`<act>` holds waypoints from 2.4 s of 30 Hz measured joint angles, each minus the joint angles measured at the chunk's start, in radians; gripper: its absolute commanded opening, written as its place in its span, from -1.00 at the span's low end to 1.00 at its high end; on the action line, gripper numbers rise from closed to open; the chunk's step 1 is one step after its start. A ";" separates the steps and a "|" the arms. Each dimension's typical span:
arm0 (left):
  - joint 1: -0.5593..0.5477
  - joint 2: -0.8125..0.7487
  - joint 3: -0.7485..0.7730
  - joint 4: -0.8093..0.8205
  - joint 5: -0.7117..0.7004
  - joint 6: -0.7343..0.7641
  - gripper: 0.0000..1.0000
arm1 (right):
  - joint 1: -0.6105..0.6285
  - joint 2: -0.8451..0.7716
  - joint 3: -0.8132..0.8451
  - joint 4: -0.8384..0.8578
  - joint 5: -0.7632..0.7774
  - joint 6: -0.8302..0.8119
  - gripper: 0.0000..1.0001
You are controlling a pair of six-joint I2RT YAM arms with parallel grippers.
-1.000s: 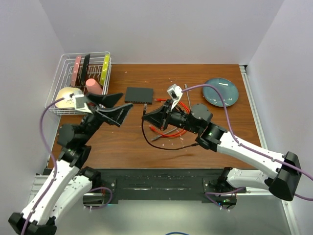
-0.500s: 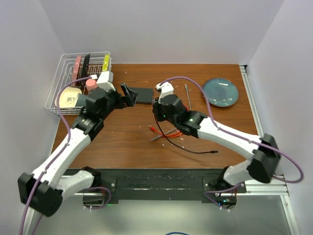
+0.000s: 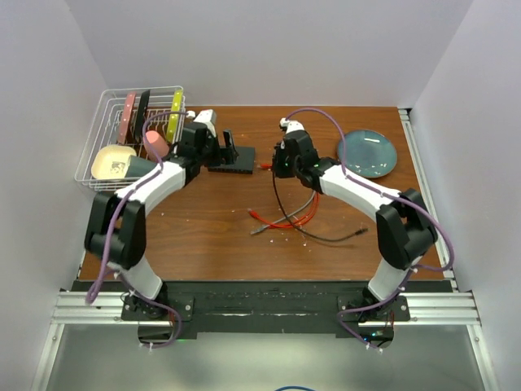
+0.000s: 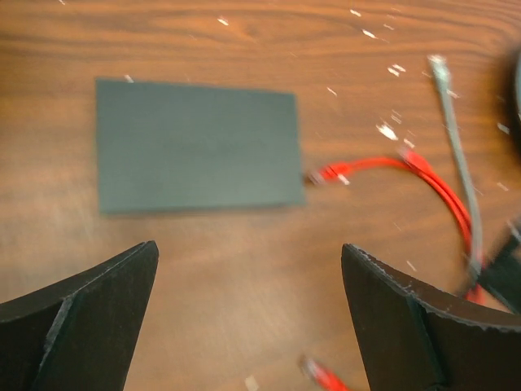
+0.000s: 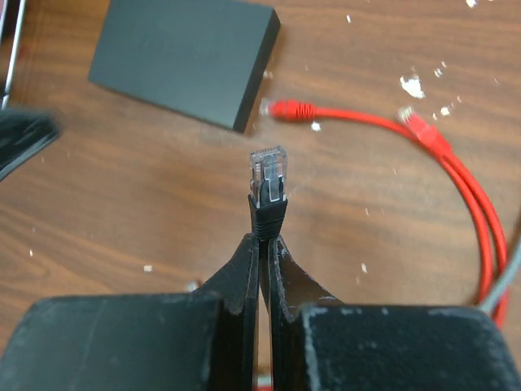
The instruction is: Insert the plug into the switch port
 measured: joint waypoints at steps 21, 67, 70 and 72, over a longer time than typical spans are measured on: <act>0.081 0.745 0.721 -0.004 0.087 0.087 0.99 | 0.022 -0.093 -0.107 0.000 -0.145 -0.002 -1.00; -0.018 -0.470 -0.516 0.202 0.029 -0.072 0.81 | 0.362 -0.184 -0.282 0.026 -0.171 -0.063 -1.00; -0.019 -0.599 -0.567 0.243 0.132 -0.082 0.73 | 0.385 -0.222 -0.286 0.029 -0.170 -0.066 -1.00; -0.021 -0.650 -0.620 0.270 0.191 -0.101 0.68 | 0.391 -0.238 -0.283 0.032 -0.169 -0.068 -1.00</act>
